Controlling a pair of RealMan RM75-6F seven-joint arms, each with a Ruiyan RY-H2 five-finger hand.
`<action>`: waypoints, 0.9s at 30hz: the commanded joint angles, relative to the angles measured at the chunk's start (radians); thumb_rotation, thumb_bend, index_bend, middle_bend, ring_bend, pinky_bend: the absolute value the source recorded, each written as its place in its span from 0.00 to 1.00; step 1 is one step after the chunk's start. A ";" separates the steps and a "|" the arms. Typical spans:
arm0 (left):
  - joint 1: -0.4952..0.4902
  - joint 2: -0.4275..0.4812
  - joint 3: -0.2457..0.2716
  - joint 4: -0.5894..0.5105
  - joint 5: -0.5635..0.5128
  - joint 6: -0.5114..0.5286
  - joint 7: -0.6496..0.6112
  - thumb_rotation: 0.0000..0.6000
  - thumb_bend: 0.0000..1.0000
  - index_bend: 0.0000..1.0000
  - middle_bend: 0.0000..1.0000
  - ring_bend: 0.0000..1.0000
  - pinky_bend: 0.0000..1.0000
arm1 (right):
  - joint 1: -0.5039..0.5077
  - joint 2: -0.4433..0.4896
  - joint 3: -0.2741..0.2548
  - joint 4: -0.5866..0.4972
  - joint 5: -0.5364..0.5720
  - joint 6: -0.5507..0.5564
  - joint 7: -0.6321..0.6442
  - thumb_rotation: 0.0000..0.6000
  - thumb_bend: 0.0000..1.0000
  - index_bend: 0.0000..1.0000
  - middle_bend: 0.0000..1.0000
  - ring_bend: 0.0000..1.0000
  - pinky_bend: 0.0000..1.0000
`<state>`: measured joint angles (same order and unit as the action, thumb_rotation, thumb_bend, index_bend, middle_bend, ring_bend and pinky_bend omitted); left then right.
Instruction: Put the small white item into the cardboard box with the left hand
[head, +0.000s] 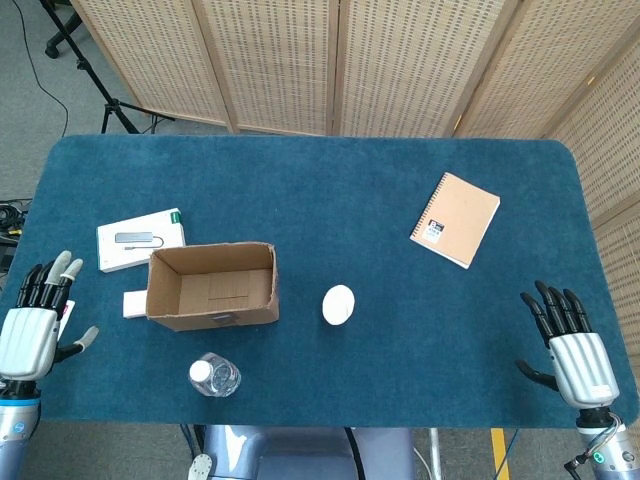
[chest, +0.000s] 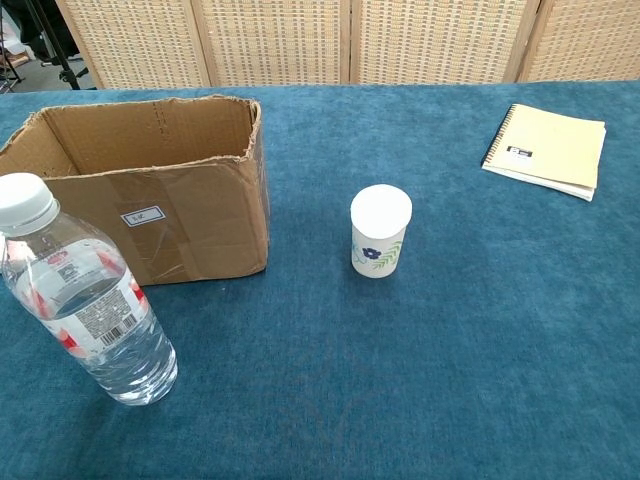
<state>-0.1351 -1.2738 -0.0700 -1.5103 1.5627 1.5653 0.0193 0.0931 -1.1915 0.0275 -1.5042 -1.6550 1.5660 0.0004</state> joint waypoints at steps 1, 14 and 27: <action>-0.001 0.001 -0.001 0.000 -0.004 -0.004 0.000 1.00 0.18 0.00 0.00 0.00 0.00 | 0.000 0.000 0.000 0.000 0.001 0.000 0.000 1.00 0.13 0.08 0.00 0.00 0.00; -0.064 0.122 -0.027 -0.080 -0.118 -0.197 -0.046 1.00 0.21 0.16 0.00 0.00 0.00 | 0.001 -0.001 0.000 -0.002 0.001 -0.003 -0.005 1.00 0.13 0.08 0.00 0.00 0.00; -0.188 0.202 -0.067 -0.121 -0.320 -0.472 -0.024 1.00 0.23 0.45 0.00 0.00 0.00 | 0.000 -0.004 0.001 0.004 -0.005 0.008 0.006 1.00 0.13 0.08 0.00 0.00 0.00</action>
<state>-0.3043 -1.0675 -0.1270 -1.6381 1.2667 1.1162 -0.0195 0.0931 -1.1951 0.0287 -1.5001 -1.6595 1.5737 0.0061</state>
